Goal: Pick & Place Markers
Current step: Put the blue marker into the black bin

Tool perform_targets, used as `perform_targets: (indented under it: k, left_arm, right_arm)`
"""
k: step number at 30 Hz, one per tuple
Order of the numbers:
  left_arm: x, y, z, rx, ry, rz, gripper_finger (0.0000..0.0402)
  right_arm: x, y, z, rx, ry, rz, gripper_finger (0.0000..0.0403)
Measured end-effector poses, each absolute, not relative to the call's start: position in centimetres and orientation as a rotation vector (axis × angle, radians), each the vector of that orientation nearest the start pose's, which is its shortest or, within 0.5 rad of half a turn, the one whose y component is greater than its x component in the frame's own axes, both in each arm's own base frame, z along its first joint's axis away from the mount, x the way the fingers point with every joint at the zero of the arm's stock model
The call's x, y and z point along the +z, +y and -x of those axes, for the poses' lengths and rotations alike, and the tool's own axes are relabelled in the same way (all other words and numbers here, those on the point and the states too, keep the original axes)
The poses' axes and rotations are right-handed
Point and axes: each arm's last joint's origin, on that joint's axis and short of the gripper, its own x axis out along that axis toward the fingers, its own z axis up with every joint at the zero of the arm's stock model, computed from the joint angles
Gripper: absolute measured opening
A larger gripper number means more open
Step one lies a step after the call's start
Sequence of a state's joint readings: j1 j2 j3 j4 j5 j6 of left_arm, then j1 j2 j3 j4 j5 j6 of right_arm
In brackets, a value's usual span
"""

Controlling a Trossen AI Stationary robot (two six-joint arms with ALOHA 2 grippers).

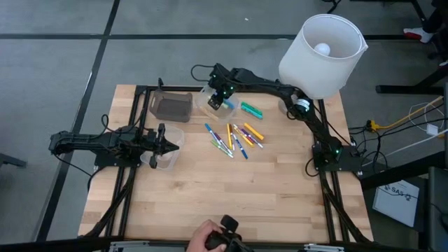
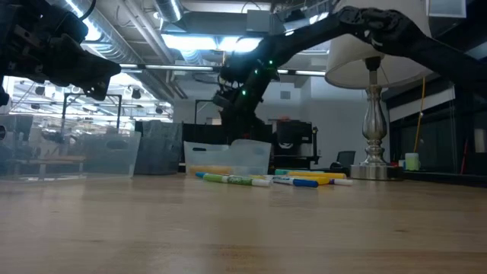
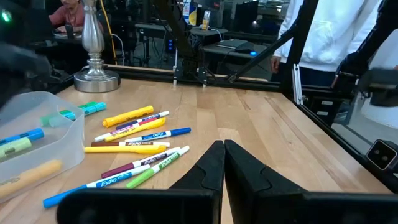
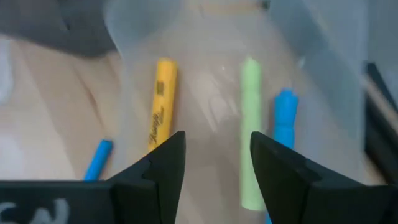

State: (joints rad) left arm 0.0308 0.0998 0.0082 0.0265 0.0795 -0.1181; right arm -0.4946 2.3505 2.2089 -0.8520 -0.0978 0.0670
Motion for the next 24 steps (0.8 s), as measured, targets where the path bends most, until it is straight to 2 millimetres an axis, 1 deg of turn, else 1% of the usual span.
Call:
perform_targets:
  k: [6, 8, 17, 19, 24]
  left_arm:
    - [16.1, 0.1, -10.3, -0.045, 0.068, 0.122, 0.0006]
    - [16.1, 0.1, -10.3, -0.045, 0.068, 0.122, 0.0006]
    - [16.1, 0.1, -10.3, -0.045, 0.068, 0.122, 0.0006]
    - [16.1, 0.1, -10.3, -0.044, 0.068, 0.122, 0.0006]
    - [16.1, 0.1, -10.3, -0.045, 0.068, 0.122, 0.0006]
  right_arm:
    - [27.7, -23.6, -45.0, -0.386, 0.876, -0.315, 0.0181]
    - [28.4, -23.1, -45.1, -0.379, 0.846, -0.301, 0.0181]
    - [30.2, -20.1, -45.6, -0.323, 0.83, -0.258, 0.0181]
    - [30.8, -19.1, -45.7, -0.303, 0.825, -0.245, 0.0181]
    - [31.3, -16.2, -46.4, -0.232, 0.841, -0.196, 0.0181]
